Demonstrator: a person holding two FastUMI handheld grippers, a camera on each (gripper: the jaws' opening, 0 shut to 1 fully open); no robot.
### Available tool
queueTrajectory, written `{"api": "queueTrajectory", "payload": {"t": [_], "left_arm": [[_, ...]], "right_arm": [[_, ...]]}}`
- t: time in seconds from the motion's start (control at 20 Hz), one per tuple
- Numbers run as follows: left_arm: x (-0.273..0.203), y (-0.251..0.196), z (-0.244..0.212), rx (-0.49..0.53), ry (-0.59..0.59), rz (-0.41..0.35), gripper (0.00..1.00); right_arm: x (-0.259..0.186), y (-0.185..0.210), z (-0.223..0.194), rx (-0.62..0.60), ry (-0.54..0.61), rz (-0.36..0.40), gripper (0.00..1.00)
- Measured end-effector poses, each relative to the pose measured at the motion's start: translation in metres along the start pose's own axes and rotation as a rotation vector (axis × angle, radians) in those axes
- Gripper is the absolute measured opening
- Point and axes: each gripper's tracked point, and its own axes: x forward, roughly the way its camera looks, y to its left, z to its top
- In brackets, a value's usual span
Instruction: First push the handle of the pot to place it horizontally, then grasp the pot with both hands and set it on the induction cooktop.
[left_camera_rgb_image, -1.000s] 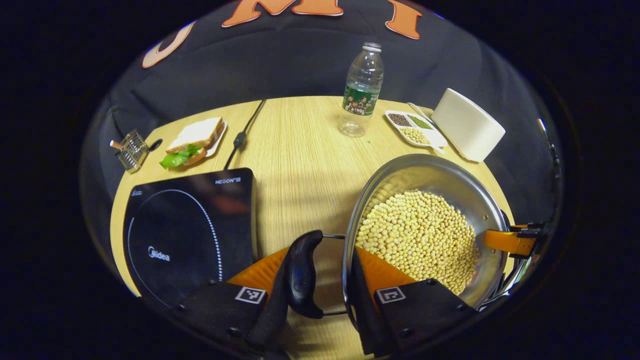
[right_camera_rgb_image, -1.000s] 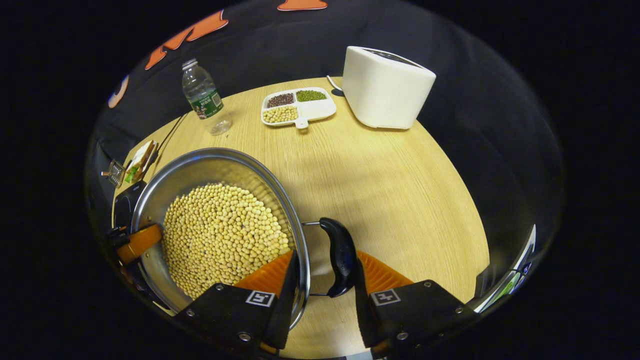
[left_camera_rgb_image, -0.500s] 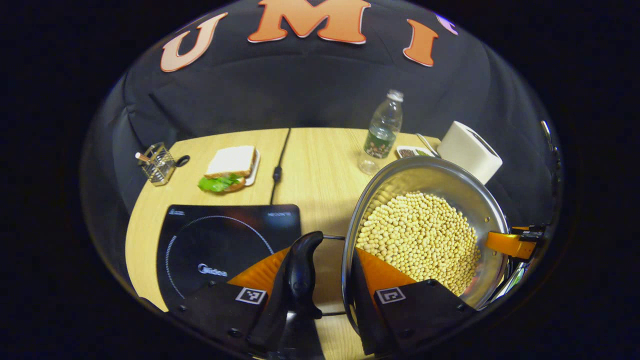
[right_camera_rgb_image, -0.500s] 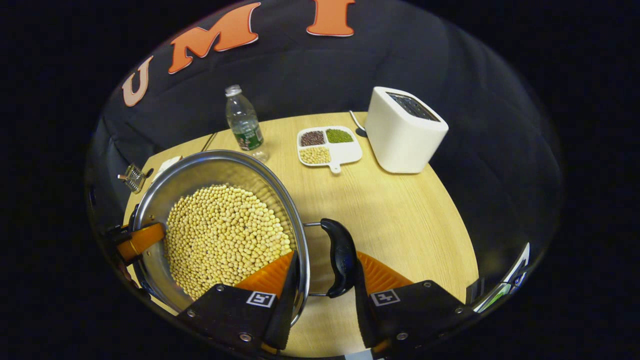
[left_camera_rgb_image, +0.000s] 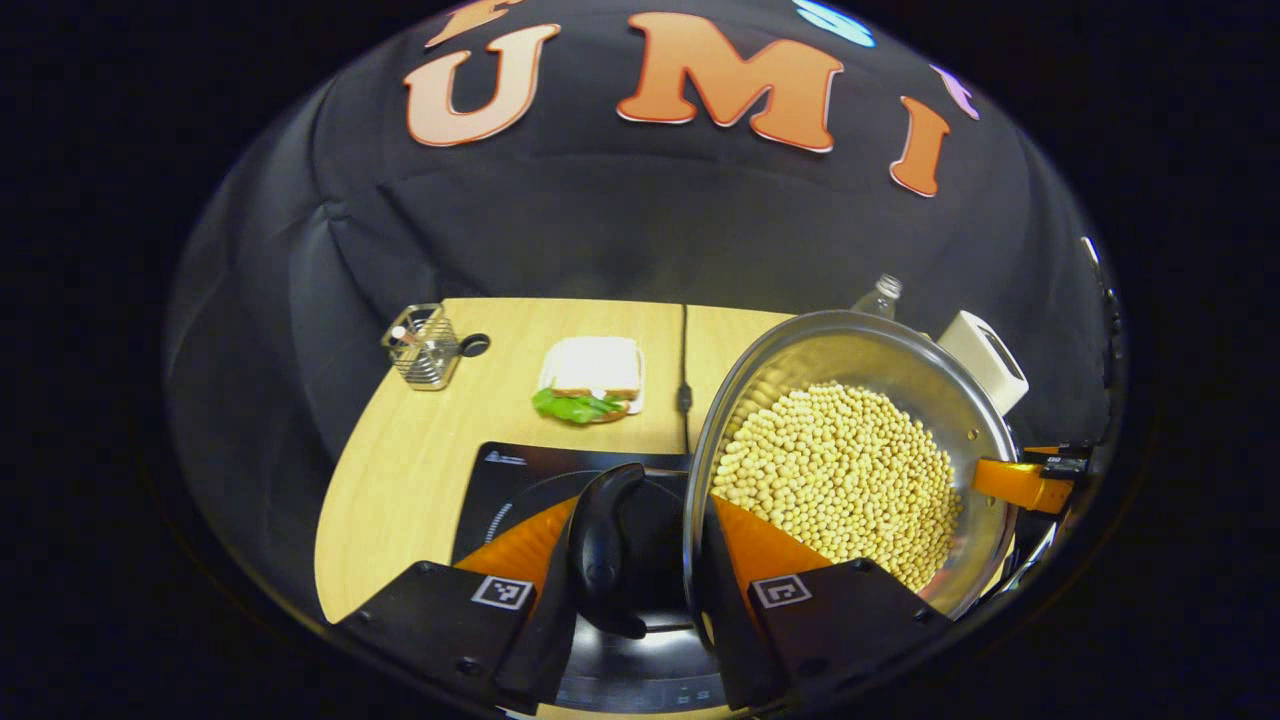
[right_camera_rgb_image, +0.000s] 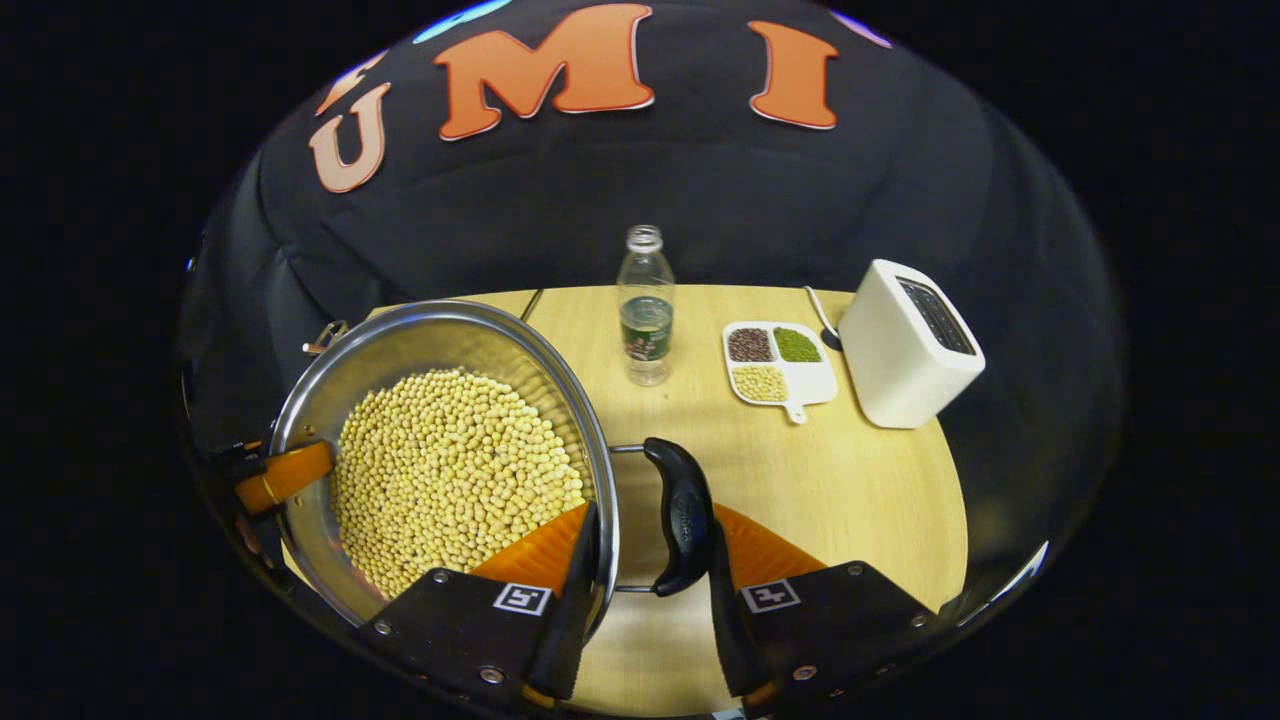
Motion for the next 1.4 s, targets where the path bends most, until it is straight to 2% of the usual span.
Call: {"api": "queueTrajectory", "payload": {"t": [0.15,0.35,0.6,0.85,0.9,1.0,1.05,1.4], "left_arm": [[-0.009,0.036,0.008,-0.036,0.003,0.041,0.64],[-0.028,0.066,0.007,-0.074,0.012,0.082,0.64],[-0.039,0.087,0.004,-0.095,0.026,0.105,0.65],[0.010,0.092,-0.004,-0.115,0.064,0.089,0.65],[0.023,0.095,-0.009,-0.118,0.069,0.084,0.65],[0.043,0.097,-0.010,-0.114,0.077,0.075,0.65],[0.049,0.097,-0.003,-0.113,0.081,0.071,0.65],[0.047,0.097,0.005,-0.124,0.128,0.050,0.65]], "right_arm": [[0.005,0.040,0.009,-0.044,0.005,0.034,0.55],[0.040,0.064,0.010,-0.089,0.016,0.068,0.54],[0.070,0.059,0.015,-0.108,0.034,0.086,0.55],[0.058,0.061,0.049,-0.111,0.066,0.066,0.55],[0.057,0.064,0.051,-0.110,0.070,0.061,0.51],[0.054,0.066,0.052,-0.103,0.079,0.052,0.51],[0.054,0.065,0.053,-0.097,0.084,0.048,0.55],[0.051,0.068,0.065,-0.086,0.114,0.026,0.55]]}}
